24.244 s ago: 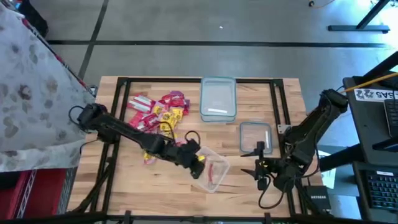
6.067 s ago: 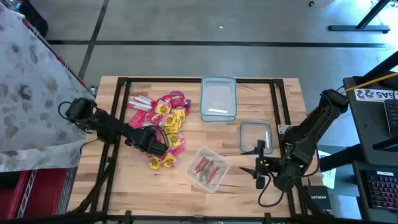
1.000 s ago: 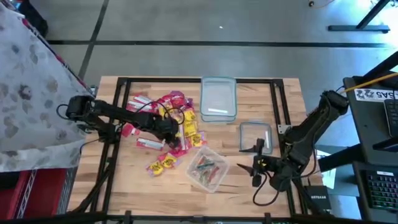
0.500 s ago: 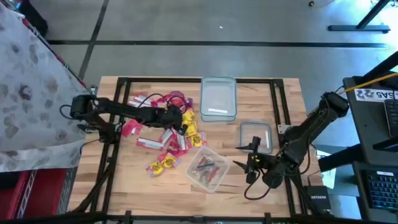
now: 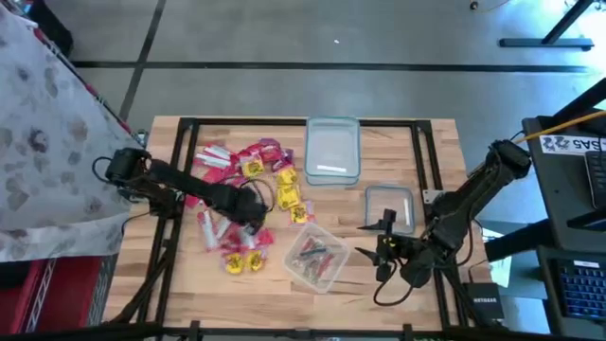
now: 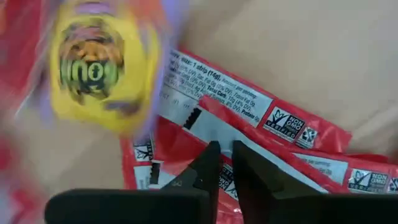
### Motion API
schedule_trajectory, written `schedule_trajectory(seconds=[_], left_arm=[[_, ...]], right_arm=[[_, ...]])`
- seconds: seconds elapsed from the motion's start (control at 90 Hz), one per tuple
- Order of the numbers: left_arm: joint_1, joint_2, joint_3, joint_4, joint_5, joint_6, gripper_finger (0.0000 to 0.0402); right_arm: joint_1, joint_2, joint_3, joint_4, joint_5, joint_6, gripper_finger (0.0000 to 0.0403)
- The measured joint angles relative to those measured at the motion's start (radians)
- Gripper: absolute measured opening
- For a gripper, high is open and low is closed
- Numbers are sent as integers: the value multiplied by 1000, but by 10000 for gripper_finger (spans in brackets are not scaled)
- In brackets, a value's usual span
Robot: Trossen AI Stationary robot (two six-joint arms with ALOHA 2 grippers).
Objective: Sort candy
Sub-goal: Adjust the candies in the table
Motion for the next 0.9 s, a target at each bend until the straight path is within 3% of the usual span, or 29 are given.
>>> schedule_trajectory(seconds=[0.133, 0.222, 0.389, 0.711, 0.9], left_arm=[[-49, -81, 43, -120, -85, -96, 17], [-59, -138, 47, -113, -151, -157, 17], [2, -202, 49, -114, -254, -164, 17], [371, -213, 38, -86, -394, -108, 17], [588, -211, -32, 177, -454, 70, 16]], right_arm=[[0, 0, 0, 1, 9, -2, 248], [0, 0, 0, 1, 10, -5, 248], [0, 0, 0, 2, 11, -7, 248], [-15, 0, 0, 19, 6, -40, 248], [-34, -1, 0, 21, -17, -54, 248]])
